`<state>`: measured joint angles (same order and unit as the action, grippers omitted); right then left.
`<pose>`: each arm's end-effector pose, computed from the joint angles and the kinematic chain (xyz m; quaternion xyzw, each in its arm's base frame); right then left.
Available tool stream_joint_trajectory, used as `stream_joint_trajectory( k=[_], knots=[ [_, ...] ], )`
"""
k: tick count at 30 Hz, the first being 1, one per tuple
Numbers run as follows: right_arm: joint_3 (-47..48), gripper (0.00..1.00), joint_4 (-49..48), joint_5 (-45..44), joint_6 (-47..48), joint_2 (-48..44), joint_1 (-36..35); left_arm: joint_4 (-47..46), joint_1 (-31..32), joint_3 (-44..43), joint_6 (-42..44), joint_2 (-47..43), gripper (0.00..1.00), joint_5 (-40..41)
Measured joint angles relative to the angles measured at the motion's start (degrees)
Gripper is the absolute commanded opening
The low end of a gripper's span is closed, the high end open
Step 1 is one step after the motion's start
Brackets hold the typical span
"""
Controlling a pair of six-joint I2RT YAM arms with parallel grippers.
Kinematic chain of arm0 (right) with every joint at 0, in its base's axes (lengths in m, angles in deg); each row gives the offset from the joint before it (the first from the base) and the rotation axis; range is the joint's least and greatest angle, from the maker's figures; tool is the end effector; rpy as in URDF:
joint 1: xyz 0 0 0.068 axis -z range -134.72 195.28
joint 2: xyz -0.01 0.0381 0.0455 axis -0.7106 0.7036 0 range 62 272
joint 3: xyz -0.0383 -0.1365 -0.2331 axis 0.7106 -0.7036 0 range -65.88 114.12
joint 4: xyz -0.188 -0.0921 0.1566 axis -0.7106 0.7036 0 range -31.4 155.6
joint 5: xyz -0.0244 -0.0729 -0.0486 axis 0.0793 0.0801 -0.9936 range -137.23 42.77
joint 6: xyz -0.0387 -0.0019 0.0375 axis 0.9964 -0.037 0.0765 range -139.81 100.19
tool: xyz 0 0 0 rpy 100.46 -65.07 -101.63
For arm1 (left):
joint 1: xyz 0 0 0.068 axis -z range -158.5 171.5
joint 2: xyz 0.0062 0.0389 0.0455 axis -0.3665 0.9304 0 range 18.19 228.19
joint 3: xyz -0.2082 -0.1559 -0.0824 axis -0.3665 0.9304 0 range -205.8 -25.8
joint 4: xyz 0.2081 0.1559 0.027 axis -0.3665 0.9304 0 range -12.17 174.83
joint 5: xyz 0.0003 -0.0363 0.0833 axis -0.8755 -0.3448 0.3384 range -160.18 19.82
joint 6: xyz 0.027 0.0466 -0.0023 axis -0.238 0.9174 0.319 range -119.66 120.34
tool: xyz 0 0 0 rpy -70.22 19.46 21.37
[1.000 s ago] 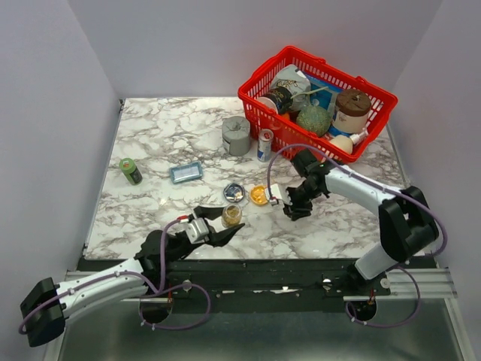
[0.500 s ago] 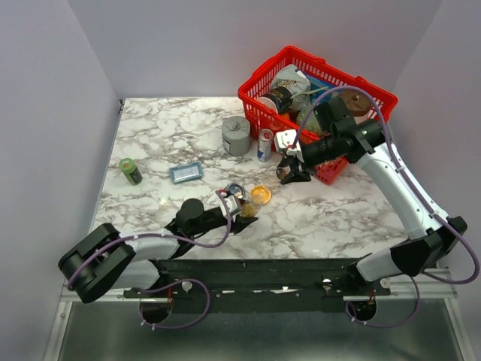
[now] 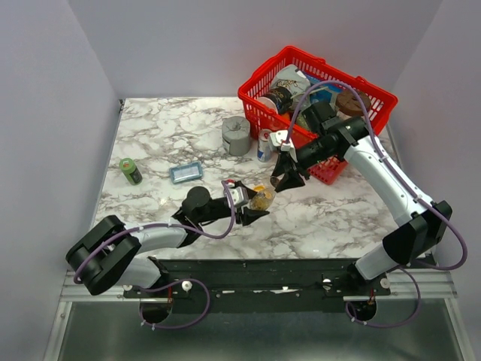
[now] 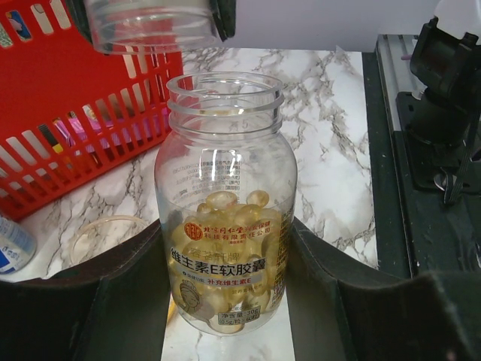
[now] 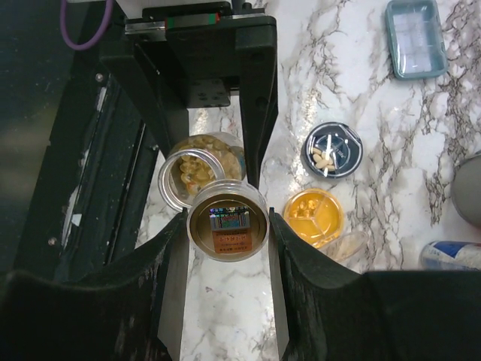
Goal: Sort the pills into containers
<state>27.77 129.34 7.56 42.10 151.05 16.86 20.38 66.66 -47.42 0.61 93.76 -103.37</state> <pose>0.2441 0.1652 0.3704 -0.6831 0.5451 0.3783 0.3054 0.1628 -0.1913 0.2127 0.4455 0.5254 -0.4474 0.5704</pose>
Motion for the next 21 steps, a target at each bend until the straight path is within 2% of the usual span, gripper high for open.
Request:
stream_joint_trajectory(
  k=[12, 21],
  knots=[
    [-3.26, 0.15, 0.00, 0.72, -0.70, -0.63, -2.03, 4.02, -0.07, -2.45, -1.27, 0.85, 0.00, -0.48],
    [-4.98, 0.22, -1.64, -0.42, -2.16, -1.55, -3.34, 6.36, -0.07, -3.34, -3.19, 0.85, 0.00, -0.72]
  ],
)
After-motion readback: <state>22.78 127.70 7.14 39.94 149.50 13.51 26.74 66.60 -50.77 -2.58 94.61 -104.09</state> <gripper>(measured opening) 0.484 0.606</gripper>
